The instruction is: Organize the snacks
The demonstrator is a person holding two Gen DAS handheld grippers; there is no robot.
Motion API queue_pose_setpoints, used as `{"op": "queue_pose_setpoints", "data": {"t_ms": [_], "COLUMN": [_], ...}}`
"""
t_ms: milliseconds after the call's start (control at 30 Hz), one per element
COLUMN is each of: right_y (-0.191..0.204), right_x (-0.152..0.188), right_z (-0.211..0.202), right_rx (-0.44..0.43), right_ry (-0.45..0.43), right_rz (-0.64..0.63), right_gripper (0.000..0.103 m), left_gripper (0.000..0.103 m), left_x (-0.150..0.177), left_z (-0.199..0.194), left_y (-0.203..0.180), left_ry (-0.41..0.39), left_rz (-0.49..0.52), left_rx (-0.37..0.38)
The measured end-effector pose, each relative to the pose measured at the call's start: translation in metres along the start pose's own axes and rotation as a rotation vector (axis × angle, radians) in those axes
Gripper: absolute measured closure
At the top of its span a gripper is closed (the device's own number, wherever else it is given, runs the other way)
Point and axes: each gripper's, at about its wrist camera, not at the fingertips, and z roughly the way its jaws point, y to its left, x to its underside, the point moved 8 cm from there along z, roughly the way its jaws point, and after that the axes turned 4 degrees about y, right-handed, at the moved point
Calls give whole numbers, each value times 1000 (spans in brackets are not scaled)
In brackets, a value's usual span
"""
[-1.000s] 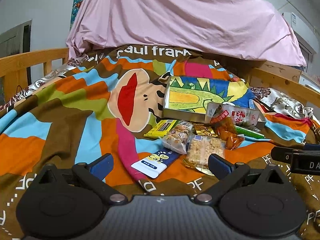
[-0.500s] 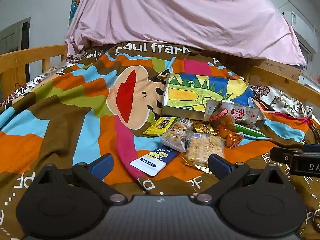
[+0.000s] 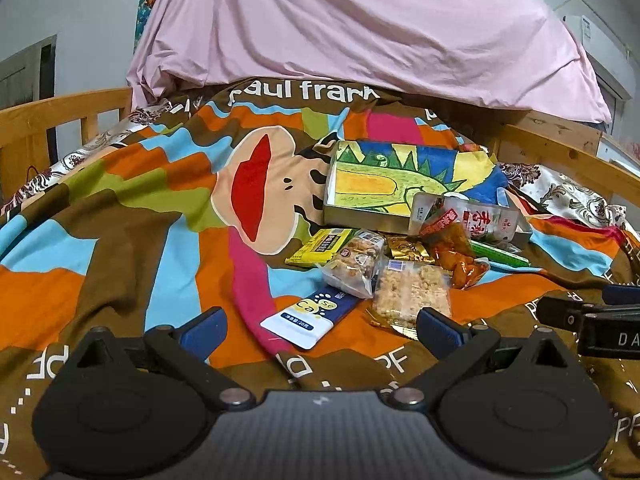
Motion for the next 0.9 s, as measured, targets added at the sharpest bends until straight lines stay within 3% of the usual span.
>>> {"op": "queue_pose_setpoints", "data": {"t_ms": [767,900], "right_y": [11,12], "right_x": [-26,-30], "right_z": [16,23], "right_rx": [-56,-76], "right_ry": [-21,-24], "right_rz": [-81,-86], "right_gripper": [1,1], "left_gripper": [0,0], "left_x": [-9,-14], "left_z": [6,10], "left_y": [6,7], "left_ry": [27,37], "left_rz": [-7,28], "left_rx": [12,-1]}}
